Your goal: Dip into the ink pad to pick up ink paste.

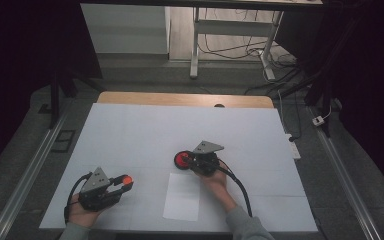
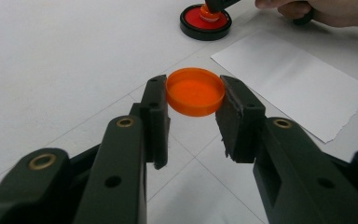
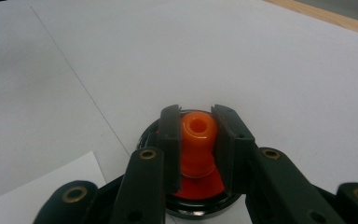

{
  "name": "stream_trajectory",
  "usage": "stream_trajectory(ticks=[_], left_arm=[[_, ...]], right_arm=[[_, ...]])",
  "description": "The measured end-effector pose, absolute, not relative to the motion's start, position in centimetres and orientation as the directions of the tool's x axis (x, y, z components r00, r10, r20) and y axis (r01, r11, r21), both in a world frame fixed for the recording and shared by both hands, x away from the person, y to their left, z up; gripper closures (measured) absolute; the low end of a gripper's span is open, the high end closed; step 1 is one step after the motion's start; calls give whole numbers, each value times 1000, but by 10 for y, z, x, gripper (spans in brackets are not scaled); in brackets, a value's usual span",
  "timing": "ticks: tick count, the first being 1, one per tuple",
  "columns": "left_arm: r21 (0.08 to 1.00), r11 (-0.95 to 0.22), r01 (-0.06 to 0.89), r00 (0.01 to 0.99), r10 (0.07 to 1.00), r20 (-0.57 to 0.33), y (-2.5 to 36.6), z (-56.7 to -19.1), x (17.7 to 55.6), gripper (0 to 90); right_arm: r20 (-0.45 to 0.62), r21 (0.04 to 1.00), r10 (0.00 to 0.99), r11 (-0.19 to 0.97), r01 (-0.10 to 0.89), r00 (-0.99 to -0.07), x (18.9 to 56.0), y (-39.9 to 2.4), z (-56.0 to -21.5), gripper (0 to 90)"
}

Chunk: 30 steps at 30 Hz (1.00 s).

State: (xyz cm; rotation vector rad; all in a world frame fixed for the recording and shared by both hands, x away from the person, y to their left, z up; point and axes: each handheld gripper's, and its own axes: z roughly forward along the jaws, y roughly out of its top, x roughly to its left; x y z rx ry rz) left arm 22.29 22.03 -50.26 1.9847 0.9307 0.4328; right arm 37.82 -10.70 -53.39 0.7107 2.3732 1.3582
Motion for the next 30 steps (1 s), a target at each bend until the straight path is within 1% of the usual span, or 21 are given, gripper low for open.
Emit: stream_trajectory(ticks=[13,17,20,22,30], left_arm=[[831,-333,445,657,752,-51,220,-502,223,648],[835,-327,442,653,756,-50,222,-502,223,648],[837,-323,442,648,760,-48,224,-502,223,648],[837,-321,443,647,761,-51,224,-502,223,648],[837,-325,441,651,757,-49,223,-502,223,647]], right_arm=[[-26,867,564,423,262,-825,378,-107,-534,727],[-38,858,559,443,259,-828,378,-106,-531,724],[-12,884,557,394,251,-830,377,-109,-525,724],[-20,901,561,370,229,-827,374,-111,-517,723],[-11,914,549,345,215,-836,366,-117,-503,724]])
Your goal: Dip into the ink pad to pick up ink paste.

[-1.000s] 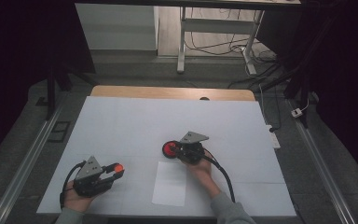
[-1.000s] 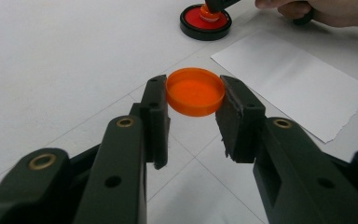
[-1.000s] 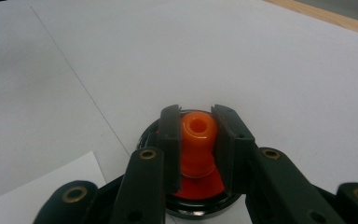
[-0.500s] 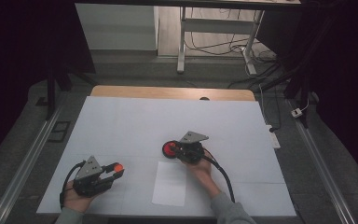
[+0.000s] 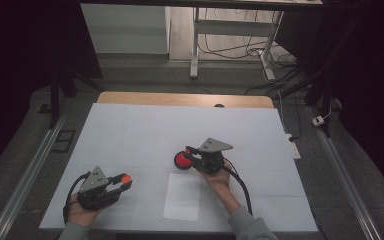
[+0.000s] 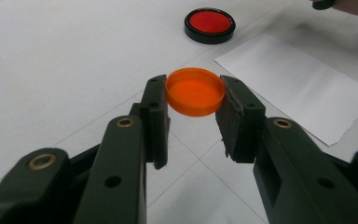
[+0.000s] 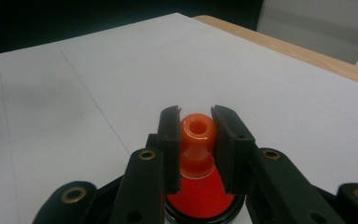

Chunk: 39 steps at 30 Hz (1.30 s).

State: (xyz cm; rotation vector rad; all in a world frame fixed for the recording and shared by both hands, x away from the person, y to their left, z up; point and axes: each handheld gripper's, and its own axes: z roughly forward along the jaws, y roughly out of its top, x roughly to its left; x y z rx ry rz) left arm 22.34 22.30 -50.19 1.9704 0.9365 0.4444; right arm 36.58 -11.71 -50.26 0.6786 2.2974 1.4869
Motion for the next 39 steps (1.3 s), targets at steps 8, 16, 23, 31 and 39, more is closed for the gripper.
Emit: stream_trajectory(ticks=[8,16,23,31,39], left_arm=[[836,-324,443,649,759,-50,224,-502,224,648],[835,-323,446,648,760,-52,224,-503,224,647],[832,-326,449,649,759,-53,225,-504,225,647],[832,-328,448,651,757,-52,225,-505,226,647],[831,-328,450,651,757,-53,225,-505,226,647]], right_arm=[[12,921,557,318,226,-830,365,-129,-494,724],[15,921,553,317,226,-833,365,-133,-491,724],[23,923,545,311,227,-838,360,-135,-488,724],[25,921,544,315,231,-839,355,-139,-487,724],[23,919,542,319,231,-840,349,-143,-485,724]])
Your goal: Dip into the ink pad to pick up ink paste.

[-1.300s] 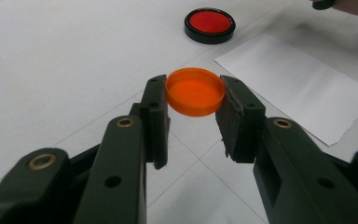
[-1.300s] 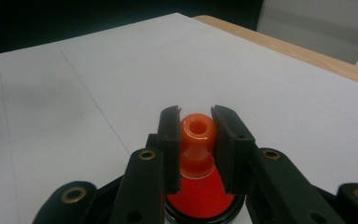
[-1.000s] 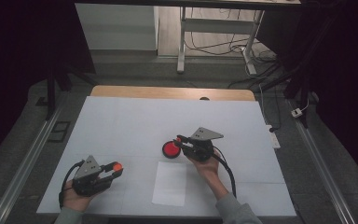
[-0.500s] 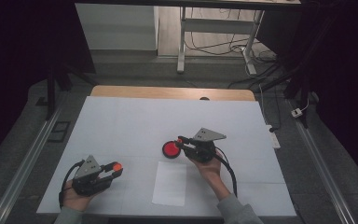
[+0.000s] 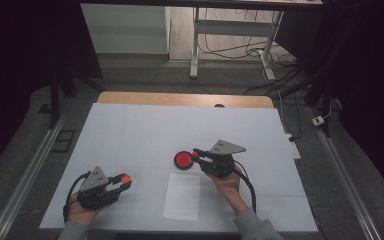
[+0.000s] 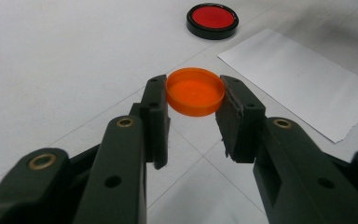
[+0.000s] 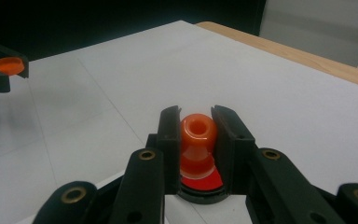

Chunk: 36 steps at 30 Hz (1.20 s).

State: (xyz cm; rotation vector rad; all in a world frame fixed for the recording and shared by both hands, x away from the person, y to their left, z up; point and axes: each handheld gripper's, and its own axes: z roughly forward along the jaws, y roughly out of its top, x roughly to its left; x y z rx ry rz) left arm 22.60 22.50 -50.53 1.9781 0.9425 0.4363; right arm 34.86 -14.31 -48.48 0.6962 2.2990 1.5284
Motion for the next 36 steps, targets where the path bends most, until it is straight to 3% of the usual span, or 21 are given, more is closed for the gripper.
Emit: stream_trajectory(ticks=[36], left_arm=[[828,-330,453,651,757,-55,225,-507,227,647]], right_arm=[[27,918,512,328,224,-859,317,-164,-478,723]])
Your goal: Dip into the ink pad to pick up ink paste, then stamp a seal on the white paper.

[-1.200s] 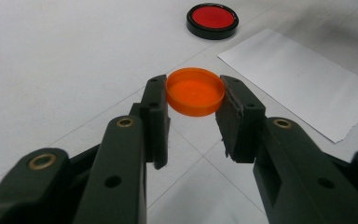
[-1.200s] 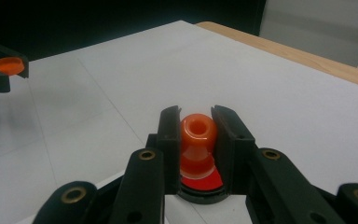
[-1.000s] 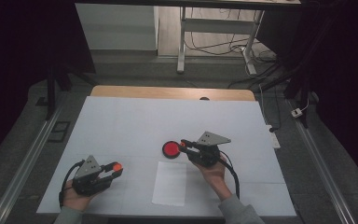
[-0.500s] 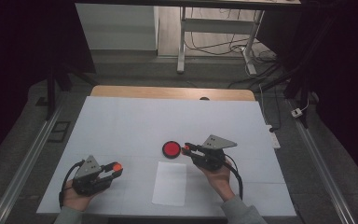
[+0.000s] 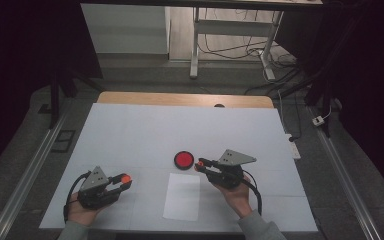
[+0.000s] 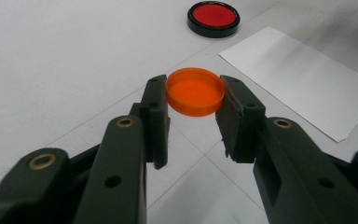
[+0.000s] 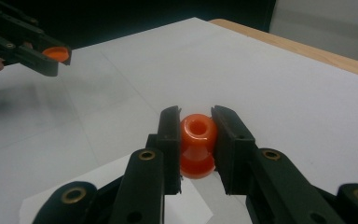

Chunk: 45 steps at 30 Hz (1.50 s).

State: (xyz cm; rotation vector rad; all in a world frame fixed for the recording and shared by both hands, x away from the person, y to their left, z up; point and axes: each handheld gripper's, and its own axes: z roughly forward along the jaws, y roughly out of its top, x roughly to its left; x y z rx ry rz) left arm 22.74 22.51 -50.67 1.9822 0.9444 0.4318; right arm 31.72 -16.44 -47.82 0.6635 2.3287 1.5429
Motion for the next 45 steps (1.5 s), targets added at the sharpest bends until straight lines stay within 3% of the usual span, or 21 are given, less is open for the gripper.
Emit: stream_trajectory(ticks=[45], left_arm=[[826,-332,455,652,756,-55,225,-507,228,647]], right_arm=[[33,895,412,393,210,-911,284,-156,-483,723]])
